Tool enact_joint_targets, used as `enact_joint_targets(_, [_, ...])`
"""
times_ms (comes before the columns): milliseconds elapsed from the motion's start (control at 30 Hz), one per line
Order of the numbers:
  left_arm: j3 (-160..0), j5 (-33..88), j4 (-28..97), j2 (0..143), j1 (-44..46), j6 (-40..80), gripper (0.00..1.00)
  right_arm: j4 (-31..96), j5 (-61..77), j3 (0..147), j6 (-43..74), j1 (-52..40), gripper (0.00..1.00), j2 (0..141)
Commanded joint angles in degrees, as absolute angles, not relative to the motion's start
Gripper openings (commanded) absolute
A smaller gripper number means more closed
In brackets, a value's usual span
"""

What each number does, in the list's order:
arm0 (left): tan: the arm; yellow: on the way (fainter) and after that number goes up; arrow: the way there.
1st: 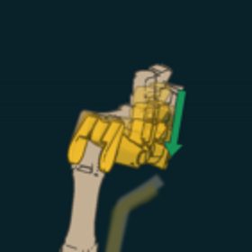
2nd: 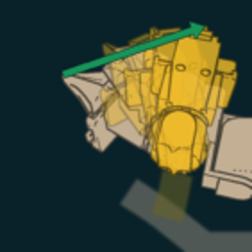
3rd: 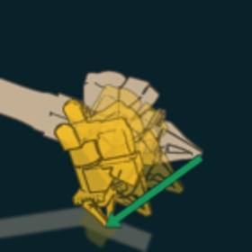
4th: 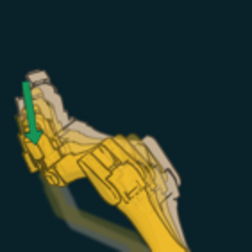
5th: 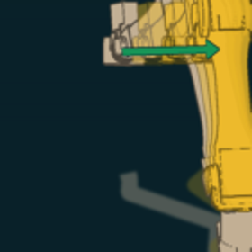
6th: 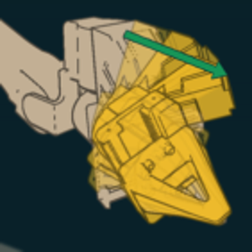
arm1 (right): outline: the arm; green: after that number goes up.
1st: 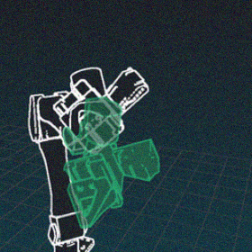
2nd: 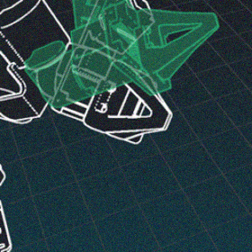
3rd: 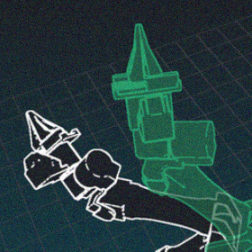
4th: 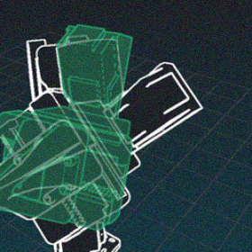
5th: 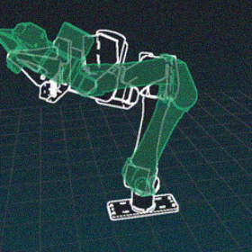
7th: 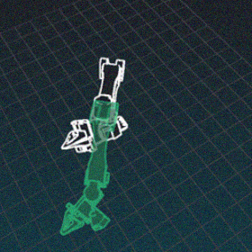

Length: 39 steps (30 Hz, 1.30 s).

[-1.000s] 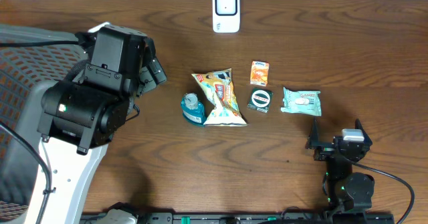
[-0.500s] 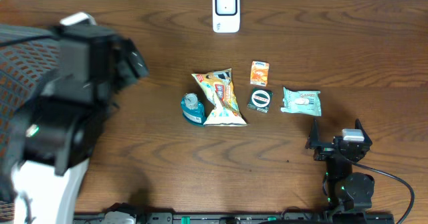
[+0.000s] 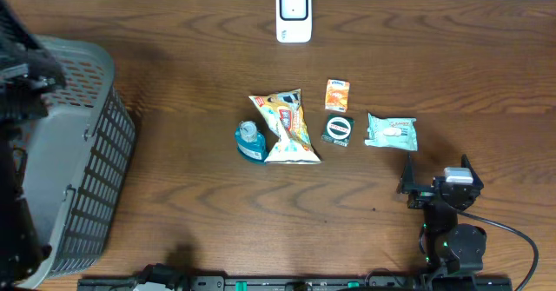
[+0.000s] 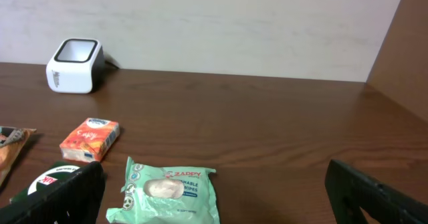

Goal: Scan the item barcode

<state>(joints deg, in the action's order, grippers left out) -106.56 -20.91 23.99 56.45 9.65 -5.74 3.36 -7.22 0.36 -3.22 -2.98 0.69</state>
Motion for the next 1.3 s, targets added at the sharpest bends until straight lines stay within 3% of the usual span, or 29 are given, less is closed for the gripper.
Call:
enact_joint_targets(0, [-104.2,-27.8,24.6,56.0,11.7,-12.3,0.98,3.5,-7.2,0.3,-3.7,-3.3,0.99,0.4])
enact_joint_targets(900, [-79.6,-27.9,19.1,22.5,13.8,-16.4,0.98,3.5,-7.2,0.3,-3.7,-3.3,0.99,0.4])
enact_joint_targets(1267, [-76.6,-27.7,17.5,15.9,8.1,-14.8,0.99,3.5,-7.2,0.3,-3.7,-3.3,0.99,0.4])
